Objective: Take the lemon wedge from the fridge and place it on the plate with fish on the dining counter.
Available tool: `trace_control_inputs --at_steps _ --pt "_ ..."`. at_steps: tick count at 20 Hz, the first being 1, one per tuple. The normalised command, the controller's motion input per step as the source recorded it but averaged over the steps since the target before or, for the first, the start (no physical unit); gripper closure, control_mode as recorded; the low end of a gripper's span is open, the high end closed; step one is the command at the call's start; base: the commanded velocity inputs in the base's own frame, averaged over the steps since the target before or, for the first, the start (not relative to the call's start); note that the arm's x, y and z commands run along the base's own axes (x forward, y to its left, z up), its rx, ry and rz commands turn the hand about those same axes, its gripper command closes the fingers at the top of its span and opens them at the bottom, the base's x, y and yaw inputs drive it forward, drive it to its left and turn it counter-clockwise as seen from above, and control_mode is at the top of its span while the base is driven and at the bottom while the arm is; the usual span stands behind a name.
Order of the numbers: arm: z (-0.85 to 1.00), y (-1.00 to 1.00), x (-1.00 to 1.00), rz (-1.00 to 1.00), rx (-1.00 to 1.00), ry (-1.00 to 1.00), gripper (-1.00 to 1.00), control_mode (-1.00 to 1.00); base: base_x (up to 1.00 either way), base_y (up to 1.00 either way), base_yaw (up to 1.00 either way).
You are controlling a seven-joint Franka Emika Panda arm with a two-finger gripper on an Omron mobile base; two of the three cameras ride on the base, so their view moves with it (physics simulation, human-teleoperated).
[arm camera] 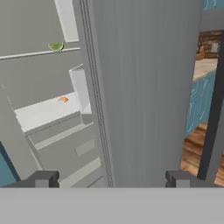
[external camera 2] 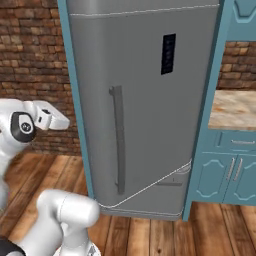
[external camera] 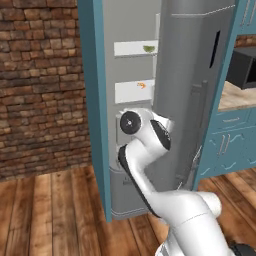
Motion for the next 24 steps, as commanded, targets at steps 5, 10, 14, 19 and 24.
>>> trace_control_inputs --at_steps 5,10,14,19,24 --pt "0.15 0.61 0.89 -0.21 -0.22 0.01 -1.00 -1.00 0.00 0.00 0.00" --pt "0.00 0.04 0.38 -0.46 -0.14 -0.09 -1.00 -1.00 0.00 0.00 0.00" --pt "0.02 -0.08 -0.41 -0.49 -0.01 -0.16 -1.00 -1.00 0.00 0.00 0.00" --pt "0.03 -0.04 -0.08 -0.05 0.00 -0.03 -1.00 -1.00 0.00 0.00 0.00" --pt "0.00 -0.75 -0.22 -0.07 0.04 -0.04 -1.00 -1.00 0.00 0.00 0.00"
